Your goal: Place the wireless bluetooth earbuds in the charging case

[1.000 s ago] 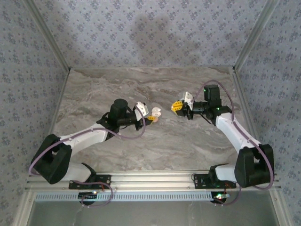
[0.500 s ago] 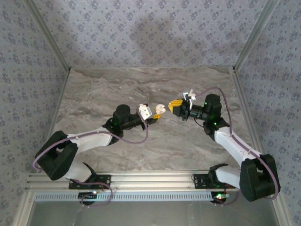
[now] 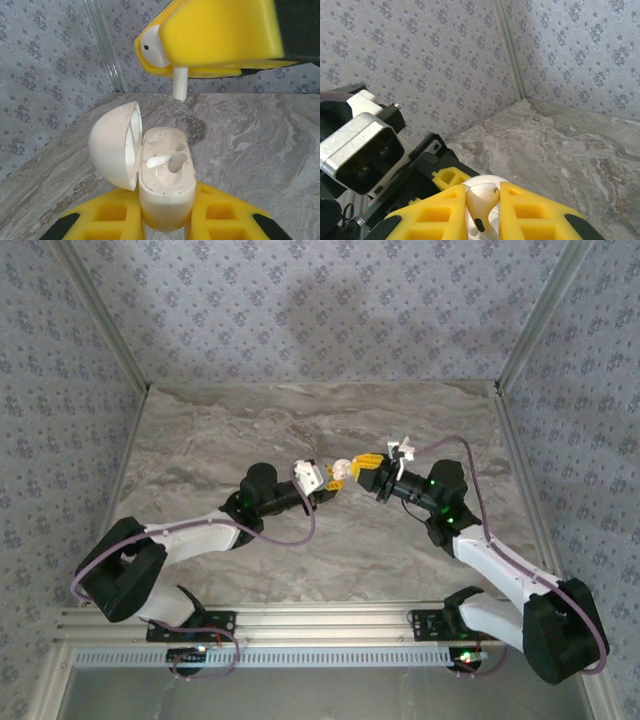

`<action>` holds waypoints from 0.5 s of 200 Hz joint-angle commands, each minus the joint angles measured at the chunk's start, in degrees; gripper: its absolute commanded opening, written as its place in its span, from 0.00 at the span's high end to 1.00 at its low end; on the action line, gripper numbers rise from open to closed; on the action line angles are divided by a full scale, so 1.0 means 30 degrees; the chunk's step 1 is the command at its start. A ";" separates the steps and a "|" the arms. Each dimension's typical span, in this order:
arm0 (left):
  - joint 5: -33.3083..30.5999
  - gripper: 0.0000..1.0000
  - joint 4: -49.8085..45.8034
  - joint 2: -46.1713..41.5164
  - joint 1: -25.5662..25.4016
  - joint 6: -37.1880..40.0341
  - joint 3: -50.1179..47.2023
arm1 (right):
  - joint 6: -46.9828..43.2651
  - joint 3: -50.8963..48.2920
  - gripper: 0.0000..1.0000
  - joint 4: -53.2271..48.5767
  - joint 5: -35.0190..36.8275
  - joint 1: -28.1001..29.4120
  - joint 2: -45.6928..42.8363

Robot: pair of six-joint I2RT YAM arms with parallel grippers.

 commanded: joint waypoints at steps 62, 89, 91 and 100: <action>-0.0323 0.81 0.1167 -0.0042 -0.0191 -0.0136 0.0201 | 0.0681 -0.0483 0.81 0.1475 0.1584 0.0795 0.0317; -0.0389 0.81 0.1342 -0.0022 -0.0201 -0.0193 0.0230 | 0.0818 -0.0641 0.81 0.1517 0.1849 0.0959 0.0346; -0.0389 0.81 0.1354 -0.0015 -0.0225 -0.0194 0.0223 | 0.0819 -0.0649 0.81 0.1526 0.1872 0.0951 0.0346; -0.0389 0.81 0.1412 -0.0013 -0.0213 -0.0223 0.0230 | 0.0875 -0.0662 0.81 0.1539 0.1895 0.1005 0.0394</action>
